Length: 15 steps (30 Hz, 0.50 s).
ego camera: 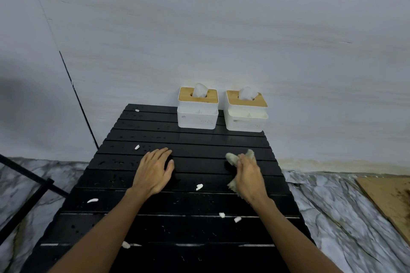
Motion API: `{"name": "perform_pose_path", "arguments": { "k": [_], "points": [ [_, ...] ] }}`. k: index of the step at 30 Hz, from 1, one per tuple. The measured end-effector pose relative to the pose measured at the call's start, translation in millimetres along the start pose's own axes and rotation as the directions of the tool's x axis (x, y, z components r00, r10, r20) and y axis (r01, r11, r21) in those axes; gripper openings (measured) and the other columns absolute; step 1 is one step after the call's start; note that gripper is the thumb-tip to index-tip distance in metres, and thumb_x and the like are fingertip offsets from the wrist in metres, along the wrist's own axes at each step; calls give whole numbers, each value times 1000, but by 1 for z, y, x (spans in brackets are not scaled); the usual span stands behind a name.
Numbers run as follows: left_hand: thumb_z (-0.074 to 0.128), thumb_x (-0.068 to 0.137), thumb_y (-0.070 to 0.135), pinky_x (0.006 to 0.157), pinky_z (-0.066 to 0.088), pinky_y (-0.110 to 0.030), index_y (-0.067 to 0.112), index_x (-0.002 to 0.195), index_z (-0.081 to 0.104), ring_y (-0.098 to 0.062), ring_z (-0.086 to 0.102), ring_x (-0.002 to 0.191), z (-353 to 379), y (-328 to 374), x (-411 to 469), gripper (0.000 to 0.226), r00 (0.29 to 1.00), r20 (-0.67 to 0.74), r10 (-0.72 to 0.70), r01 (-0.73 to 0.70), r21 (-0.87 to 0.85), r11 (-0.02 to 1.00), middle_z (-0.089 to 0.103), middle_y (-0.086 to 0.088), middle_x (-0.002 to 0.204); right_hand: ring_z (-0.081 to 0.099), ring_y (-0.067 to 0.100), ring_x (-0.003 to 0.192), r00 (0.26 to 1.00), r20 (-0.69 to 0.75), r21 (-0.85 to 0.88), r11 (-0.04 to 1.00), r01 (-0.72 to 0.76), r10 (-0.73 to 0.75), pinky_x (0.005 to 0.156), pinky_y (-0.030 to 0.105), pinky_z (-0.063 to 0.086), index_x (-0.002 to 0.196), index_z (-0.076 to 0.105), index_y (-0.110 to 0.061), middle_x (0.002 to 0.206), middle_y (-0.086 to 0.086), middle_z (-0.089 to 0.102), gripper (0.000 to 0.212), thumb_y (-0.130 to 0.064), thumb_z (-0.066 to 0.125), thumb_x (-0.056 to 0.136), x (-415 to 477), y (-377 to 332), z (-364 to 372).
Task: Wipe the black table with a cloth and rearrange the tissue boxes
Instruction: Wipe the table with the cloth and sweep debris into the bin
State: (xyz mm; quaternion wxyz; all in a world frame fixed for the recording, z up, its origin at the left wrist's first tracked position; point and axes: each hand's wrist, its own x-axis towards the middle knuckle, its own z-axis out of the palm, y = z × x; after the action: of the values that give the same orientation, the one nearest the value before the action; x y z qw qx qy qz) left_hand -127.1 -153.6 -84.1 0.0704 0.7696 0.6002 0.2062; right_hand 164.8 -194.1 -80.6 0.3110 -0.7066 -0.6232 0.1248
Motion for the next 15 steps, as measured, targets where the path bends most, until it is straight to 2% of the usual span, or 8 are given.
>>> {"name": "perform_pose_path", "arguments": {
  "k": [2, 5, 7, 9, 10, 12, 13, 15],
  "points": [
    [12, 88, 57, 119, 21, -37, 18, 144, 46, -19, 34, 143, -1, 2, 12, 77, 1000, 12, 7, -8, 4, 1000, 44, 0, 151, 54, 39, 120, 997, -44, -37, 997, -72, 70, 77, 45, 53, 94, 50, -18, 123, 17, 56, 21, -19, 33, 106, 19, 2, 4],
    [25, 91, 53, 118, 21, -36, 19, 147, 40, -20, 29, 145, -3, 4, 33, 67, 999, 31, 11, -11, -20, 1000, 39, 0, 154, 46, 40, 131, 987, -73, -10, 990, -143, 142, 86, 47, 53, 93, 47, -18, 129, 24, 54, 21, -19, 31, 107, 46, 2, 15],
    [41, 96, 43, 118, 22, -38, 20, 150, 35, -20, 28, 146, -4, 5, 49, 59, 999, 28, 20, -19, -44, 999, 35, 1, 156, 39, 38, 139, 988, -81, 8, 991, -133, 134, 94, 48, 51, 96, 49, -17, 132, 23, 54, 24, -20, 29, 108, 61, 0, 22],
    [51, 95, 35, 117, 26, -42, 22, 152, 29, -22, 26, 146, -5, 6, 66, 62, 999, 29, 35, -33, -67, 997, 31, 3, 158, 42, 39, 136, 995, -67, 22, 997, -78, 79, 93, 48, 51, 99, 53, -14, 127, 18, 57, 25, -19, 30, 109, 72, -7, 28],
    [53, 93, 33, 117, 29, -44, 23, 152, 26, -23, 25, 146, -5, 6, 74, 66, 999, 30, 42, -40, -76, 996, 29, 3, 159, 42, 37, 134, 998, -47, 32, 999, -41, 43, 92, 47, 51, 102, 55, -13, 127, 15, 57, 26, -19, 30, 109, 76, -11, 31],
    [57, 91, 30, 114, 32, -48, 26, 153, 21, -25, 24, 146, -5, 7, 91, 72, 998, 21, 65, -62, -93, 994, 27, 4, 160, 33, 31, 142, 999, 37, 49, 998, 25, -27, 100, 45, 47, 117, 58, -12, 139, 12, 53, 32, -26, 31, 110, 79, -18, 33],
    [58, 90, 29, 113, 33, -50, 27, 153, 19, -26, 24, 146, -4, 7, 99, 74, 997, 12, 79, -77, -100, 992, 25, 5, 160, 25, 29, 148, 994, 89, 37, 998, 53, -56, 108, 46, 42, 128, 56, -13, 147, 10, 48, 37, -32, 31, 109, 79, -20, 34],
    [59, 90, 28, 113, 34, -51, 29, 154, 15, -27, 24, 146, 0, 6, 114, 78, 993, -13, 115, -116, -94, 989, 20, 7, 162, 8, 33, 155, 983, 165, -97, 991, 93, -76, 121, 50, 25, 148, 43, -20, 162, 6, 33, 49, -45, 33, 107, 78, -18, 36]
  ]
}}
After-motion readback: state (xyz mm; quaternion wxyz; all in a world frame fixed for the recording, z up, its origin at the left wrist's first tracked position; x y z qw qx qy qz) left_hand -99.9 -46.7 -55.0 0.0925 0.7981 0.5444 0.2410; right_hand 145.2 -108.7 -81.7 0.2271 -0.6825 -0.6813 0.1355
